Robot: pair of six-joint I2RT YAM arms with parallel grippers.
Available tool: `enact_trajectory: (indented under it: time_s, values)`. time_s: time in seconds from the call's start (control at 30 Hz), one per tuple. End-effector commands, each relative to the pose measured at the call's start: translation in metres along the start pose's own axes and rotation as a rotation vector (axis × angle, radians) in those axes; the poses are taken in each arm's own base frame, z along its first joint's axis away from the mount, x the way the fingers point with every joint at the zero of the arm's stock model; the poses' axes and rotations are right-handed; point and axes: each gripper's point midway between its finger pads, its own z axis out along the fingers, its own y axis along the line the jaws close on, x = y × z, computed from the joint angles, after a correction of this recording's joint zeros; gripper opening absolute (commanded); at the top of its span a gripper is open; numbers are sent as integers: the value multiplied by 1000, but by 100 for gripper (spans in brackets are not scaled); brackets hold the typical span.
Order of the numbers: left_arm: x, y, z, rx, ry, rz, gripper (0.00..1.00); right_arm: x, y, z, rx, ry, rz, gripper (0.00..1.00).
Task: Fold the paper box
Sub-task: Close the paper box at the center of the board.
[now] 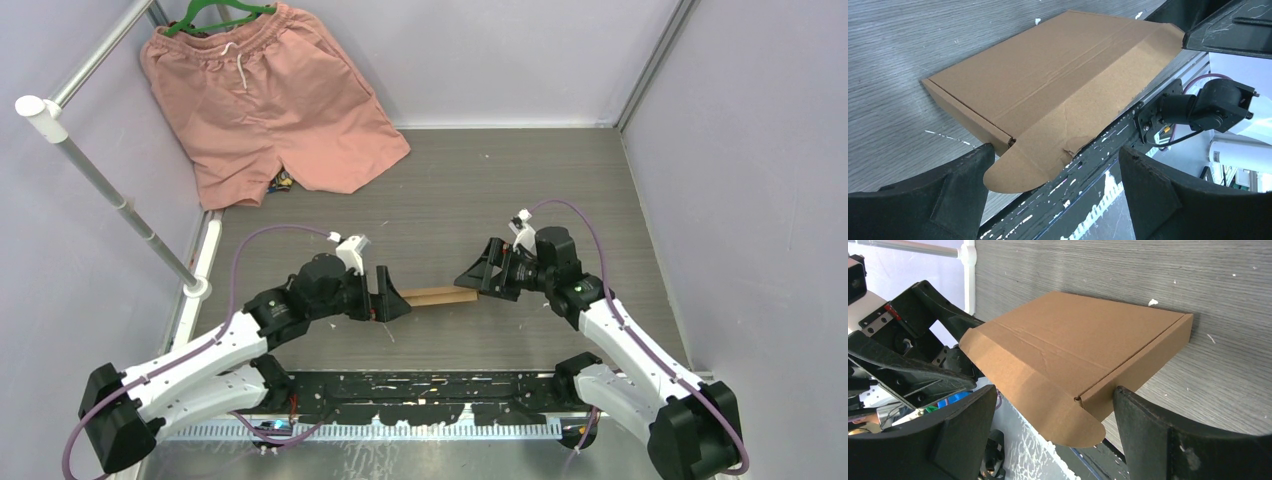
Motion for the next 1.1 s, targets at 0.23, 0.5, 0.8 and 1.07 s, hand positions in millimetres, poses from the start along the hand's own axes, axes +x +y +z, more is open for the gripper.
enact_trajectory:
  time_s: [0.23, 0.5, 0.8, 1.07]
  values:
    - [-31, -45, -4, 137, -57, 22, 93, -11, 41, -8, -128, -1, -40, 90]
    - [-36, -39, -2, 114, -66, 10, 94, -15, 41, -4, -124, 1, -39, 90]
    - [-46, -34, 1, 109, -73, -6, 93, -21, 42, 1, -121, 6, -39, 90]
    - [-51, -28, 4, 106, -70, -18, 93, -25, 38, 7, -109, 12, -41, 90]
